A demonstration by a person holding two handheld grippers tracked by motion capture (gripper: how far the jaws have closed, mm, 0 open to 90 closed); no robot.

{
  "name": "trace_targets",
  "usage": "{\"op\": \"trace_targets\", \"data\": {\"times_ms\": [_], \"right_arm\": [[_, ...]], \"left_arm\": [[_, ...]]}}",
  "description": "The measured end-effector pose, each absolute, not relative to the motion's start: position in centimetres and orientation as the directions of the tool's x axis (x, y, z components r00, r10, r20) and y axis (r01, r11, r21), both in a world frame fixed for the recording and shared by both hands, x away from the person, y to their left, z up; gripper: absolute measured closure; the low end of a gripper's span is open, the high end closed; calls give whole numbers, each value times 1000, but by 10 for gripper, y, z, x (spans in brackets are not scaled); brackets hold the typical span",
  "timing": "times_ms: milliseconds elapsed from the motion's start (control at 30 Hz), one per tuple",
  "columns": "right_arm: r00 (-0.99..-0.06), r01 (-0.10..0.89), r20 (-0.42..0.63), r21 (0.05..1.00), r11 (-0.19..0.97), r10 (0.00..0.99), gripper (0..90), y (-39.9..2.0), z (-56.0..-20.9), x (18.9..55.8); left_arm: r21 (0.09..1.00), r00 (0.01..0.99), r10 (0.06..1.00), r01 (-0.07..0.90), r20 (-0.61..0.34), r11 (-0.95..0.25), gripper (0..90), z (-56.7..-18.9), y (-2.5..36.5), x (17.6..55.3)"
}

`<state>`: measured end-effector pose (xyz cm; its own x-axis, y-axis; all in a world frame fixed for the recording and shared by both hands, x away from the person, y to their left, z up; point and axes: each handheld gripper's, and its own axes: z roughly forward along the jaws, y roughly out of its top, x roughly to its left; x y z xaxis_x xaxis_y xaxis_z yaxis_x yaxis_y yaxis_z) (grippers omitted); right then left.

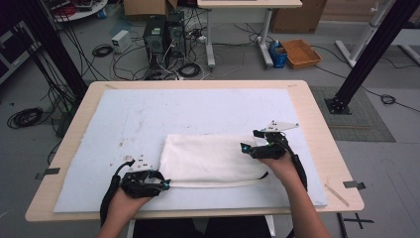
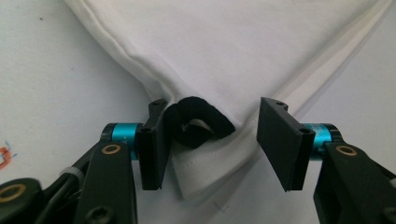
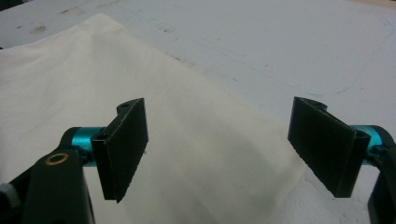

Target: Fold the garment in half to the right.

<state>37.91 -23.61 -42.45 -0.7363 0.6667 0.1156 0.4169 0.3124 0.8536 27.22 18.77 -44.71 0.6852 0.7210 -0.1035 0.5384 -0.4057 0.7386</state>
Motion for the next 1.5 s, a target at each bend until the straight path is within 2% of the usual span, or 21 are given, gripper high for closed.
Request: {"op": "trace_targets", "data": {"times_ms": [33, 100, 333, 433, 567, 900, 1133, 1500], "right_arm": [[-737, 417, 115, 853, 314, 666, 206, -236, -424, 379], [-739, 415, 110, 852, 320, 665, 206, -234, -424, 378], [-764, 386, 90, 857, 341, 638, 206, -223, -416, 375], [-778, 373, 88, 861, 346, 622, 206, -217, -409, 374], [-793, 370, 83, 854, 367, 604, 205, -207, -403, 377], [-838, 366, 83, 820, 441, 540, 206, -161, -387, 401], [-874, 363, 115, 800, 478, 471, 206, -107, -390, 417], [-892, 385, 138, 734, 560, 431, 210, -13, -404, 444]], "left_arm": [[733, 689, 722, 523, -62, -436, 456, -447, 183, 271], [734, 698, 714, 510, -47, -450, 499, -446, 182, 271], [757, 723, 685, 498, -93, -423, 747, -449, 188, 274], [764, 740, 662, 495, -121, -414, 787, -450, 192, 278], [783, 746, 643, 500, -172, -371, 807, -450, 197, 282], [814, 775, 602, 468, -192, -342, 808, -446, 198, 283], [822, 783, 589, 462, -202, -333, 807, -447, 197, 283], [814, 791, 575, 467, -210, -345, 806, -448, 195, 282]]}}
